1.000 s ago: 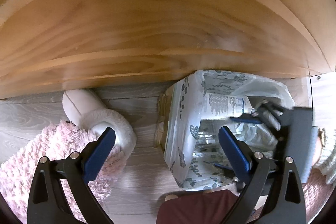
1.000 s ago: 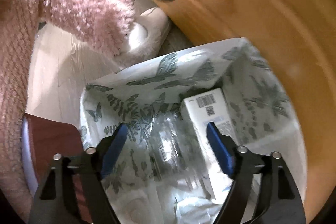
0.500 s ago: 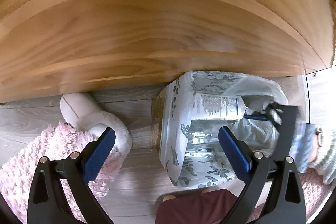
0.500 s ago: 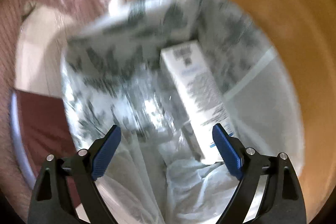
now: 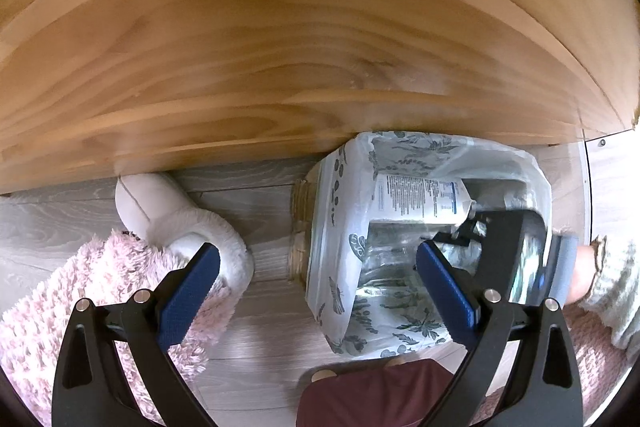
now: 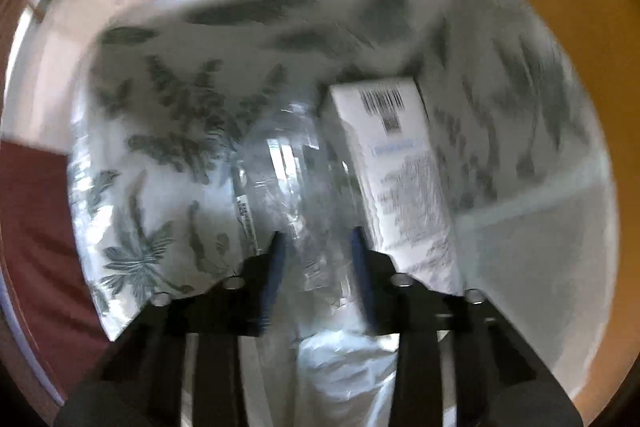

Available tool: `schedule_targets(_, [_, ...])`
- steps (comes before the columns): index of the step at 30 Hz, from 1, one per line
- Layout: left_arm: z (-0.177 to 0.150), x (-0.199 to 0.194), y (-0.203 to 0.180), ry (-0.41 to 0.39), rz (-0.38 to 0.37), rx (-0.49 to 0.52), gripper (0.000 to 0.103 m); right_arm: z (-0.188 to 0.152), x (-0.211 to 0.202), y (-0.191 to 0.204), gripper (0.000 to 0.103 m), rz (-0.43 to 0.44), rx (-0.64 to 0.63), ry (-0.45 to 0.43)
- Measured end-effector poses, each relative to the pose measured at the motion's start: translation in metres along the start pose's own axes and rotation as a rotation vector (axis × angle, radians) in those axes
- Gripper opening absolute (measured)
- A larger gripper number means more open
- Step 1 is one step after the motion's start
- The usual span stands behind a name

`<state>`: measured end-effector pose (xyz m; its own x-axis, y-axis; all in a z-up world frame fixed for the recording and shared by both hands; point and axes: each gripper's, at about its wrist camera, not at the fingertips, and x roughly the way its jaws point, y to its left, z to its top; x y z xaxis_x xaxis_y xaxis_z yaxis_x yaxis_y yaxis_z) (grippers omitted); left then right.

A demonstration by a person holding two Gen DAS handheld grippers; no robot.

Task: Collect trash
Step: 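Raise both tools out of the bin toward the bed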

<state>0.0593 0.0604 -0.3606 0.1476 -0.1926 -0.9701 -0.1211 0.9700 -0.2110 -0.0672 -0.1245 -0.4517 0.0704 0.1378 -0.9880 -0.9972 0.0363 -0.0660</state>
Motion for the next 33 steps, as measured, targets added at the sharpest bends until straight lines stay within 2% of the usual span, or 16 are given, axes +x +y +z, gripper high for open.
schedule_targets(3, [0.0, 0.0, 0.001, 0.002, 0.0, 0.0, 0.095, 0.005, -0.006, 0.022, 0.026, -0.05, -0.071, -0.068])
schedule_targets(6, [0.0, 0.0, 0.0, 0.004, -0.001, 0.003, 0.095, 0.005, -0.005, 0.031, 0.026, -0.078, -0.078, -0.107])
schedule_targets(9, [0.0, 0.0, -0.001, 0.005, -0.001, -0.002, 0.095, -0.003, -0.004, 0.032, 0.027, -0.074, -0.093, -0.103])
schedule_targets(13, [0.001, -0.002, -0.004, 0.003, -0.001, 0.0, 0.095, -0.003, -0.007, 0.019, 0.032, -0.053, -0.046, -0.086])
schedule_targets(15, [0.0, -0.003, -0.005, 0.0, -0.004, 0.0, 0.095, -0.001, -0.011, 0.016, 0.049, -0.051, -0.021, -0.071])
schedule_targets(16, [0.0, -0.004, -0.005, -0.001, -0.006, 0.0, 0.095, -0.001, -0.014, 0.013, 0.066, -0.05, -0.008, -0.064])
schedule_targets(18, [0.0, -0.005, -0.005, -0.001, -0.011, 0.0, 0.095, -0.001, -0.022, 0.009, 0.069, -0.049, 0.017, -0.055])
schedule_targets(20, [0.001, -0.008, -0.007, -0.008, -0.022, 0.003, 0.095, 0.001, -0.036, 0.008, 0.08, -0.05, 0.048, -0.048])
schedule_targets(23, [-0.001, -0.016, -0.014, -0.028, -0.036, 0.025, 0.095, -0.001, -0.053, -0.002, 0.087, -0.063, 0.119, -0.042])
schedule_targets(28, [-0.007, -0.019, -0.019, -0.035, -0.047, 0.049, 0.095, -0.003, -0.079, -0.017, 0.087, -0.131, 0.262, -0.061])
schedule_targets(33, [-0.011, -0.03, -0.02, -0.068, -0.062, 0.05, 0.095, -0.008, -0.116, -0.012, 0.087, -0.221, 0.372, -0.099])
